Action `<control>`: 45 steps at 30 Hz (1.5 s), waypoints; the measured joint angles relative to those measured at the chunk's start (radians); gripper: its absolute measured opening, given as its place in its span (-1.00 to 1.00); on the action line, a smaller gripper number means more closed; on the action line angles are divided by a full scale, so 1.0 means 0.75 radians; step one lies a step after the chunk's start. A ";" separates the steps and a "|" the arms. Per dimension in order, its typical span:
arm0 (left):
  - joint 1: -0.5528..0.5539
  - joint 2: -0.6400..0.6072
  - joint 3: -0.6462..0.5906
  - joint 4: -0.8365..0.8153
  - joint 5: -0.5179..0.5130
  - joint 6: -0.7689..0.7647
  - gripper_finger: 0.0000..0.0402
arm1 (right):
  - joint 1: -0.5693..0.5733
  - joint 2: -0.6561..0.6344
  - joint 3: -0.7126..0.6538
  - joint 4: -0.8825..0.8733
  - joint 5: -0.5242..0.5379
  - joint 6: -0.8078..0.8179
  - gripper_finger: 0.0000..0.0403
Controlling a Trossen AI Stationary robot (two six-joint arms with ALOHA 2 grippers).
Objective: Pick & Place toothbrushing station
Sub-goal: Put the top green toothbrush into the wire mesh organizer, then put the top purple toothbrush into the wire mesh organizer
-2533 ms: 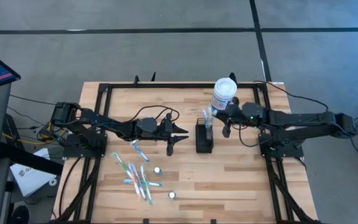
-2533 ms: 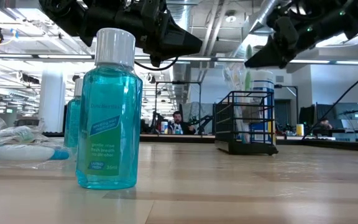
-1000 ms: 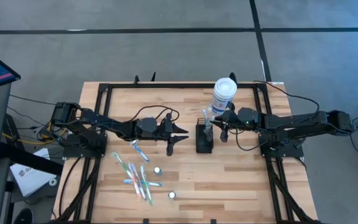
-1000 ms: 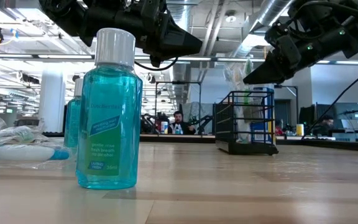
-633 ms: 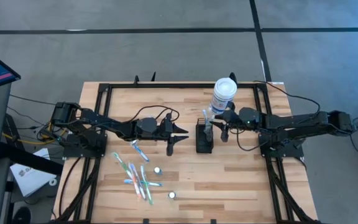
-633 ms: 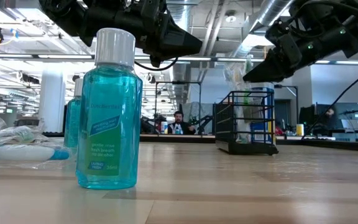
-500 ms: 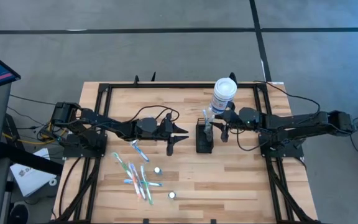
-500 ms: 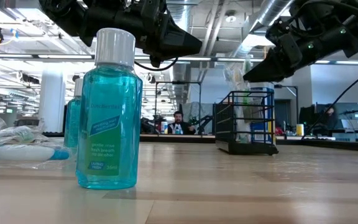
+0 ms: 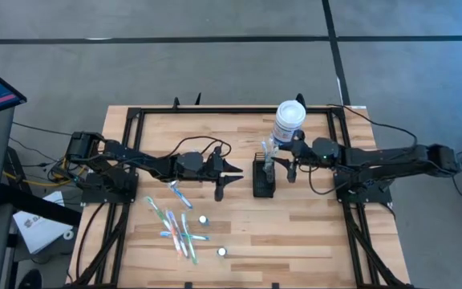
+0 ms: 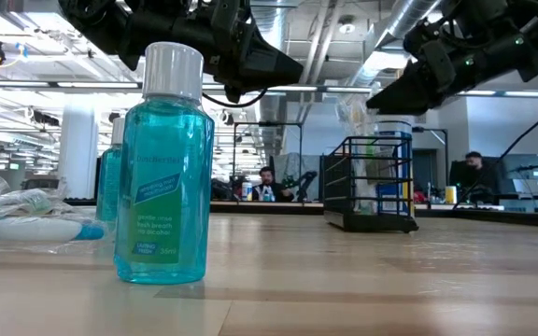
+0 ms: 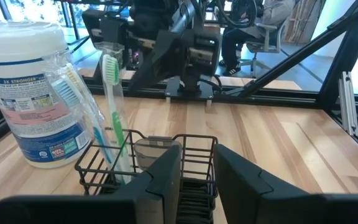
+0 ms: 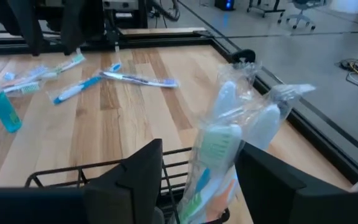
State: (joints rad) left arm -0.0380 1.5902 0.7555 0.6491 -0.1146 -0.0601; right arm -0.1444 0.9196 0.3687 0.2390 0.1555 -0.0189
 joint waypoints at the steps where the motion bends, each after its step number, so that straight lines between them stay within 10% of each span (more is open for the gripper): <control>1: 0.000 0.000 0.000 0.000 0.000 0.000 -0.54 | 0.000 -0.013 -0.001 -0.001 0.000 -0.006 -0.06; 20: 0.000 -0.032 0.000 -0.211 0.000 0.000 -0.54 | 0.018 -0.249 -0.001 0.008 0.004 -0.020 -0.07; 45: 0.000 -0.419 -0.001 -1.306 -0.341 -0.452 -0.54 | 0.376 -0.255 0.000 0.155 0.004 -0.081 -0.16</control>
State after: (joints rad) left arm -0.0380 1.2758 0.7551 -0.3301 -0.3707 -0.3990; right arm 0.1376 0.7286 0.3687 0.3550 0.1582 -0.0795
